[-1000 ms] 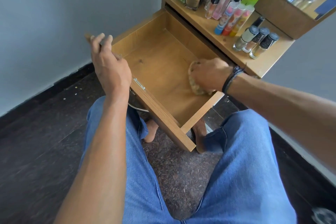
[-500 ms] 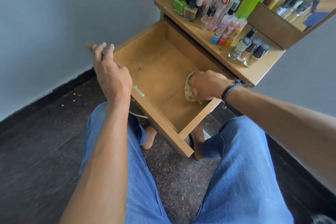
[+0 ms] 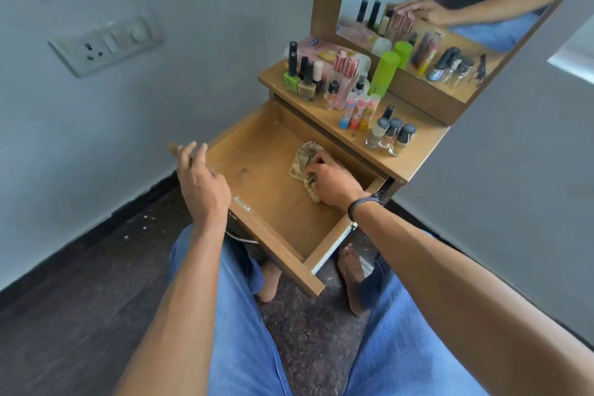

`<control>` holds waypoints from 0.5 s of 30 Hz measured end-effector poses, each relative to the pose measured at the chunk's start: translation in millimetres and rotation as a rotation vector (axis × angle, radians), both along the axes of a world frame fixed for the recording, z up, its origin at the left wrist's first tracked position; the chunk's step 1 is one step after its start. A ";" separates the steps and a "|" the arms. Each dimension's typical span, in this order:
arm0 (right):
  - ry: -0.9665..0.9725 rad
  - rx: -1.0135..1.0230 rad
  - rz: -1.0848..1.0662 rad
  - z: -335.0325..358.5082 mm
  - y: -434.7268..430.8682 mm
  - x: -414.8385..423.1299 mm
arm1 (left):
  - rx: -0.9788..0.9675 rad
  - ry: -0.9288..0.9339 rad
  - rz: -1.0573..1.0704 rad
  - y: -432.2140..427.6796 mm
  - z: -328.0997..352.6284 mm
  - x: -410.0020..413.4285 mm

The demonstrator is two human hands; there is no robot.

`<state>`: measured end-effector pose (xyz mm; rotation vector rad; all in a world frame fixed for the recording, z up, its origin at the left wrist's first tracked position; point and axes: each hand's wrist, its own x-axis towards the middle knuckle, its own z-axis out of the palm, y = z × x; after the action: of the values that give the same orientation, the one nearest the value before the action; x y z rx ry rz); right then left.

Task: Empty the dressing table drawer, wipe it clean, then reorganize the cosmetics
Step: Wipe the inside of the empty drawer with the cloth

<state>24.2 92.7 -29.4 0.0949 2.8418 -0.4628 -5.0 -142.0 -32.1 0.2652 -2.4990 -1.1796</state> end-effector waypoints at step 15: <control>0.073 -0.865 -0.230 44.6 -15.3 66.5 | -0.129 -0.066 -0.068 5.2 21.7 12.3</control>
<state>90.7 77.5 15.2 0.2337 2.4410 -1.7004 7.3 -136.8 -10.4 0.1888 -2.6476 -1.0449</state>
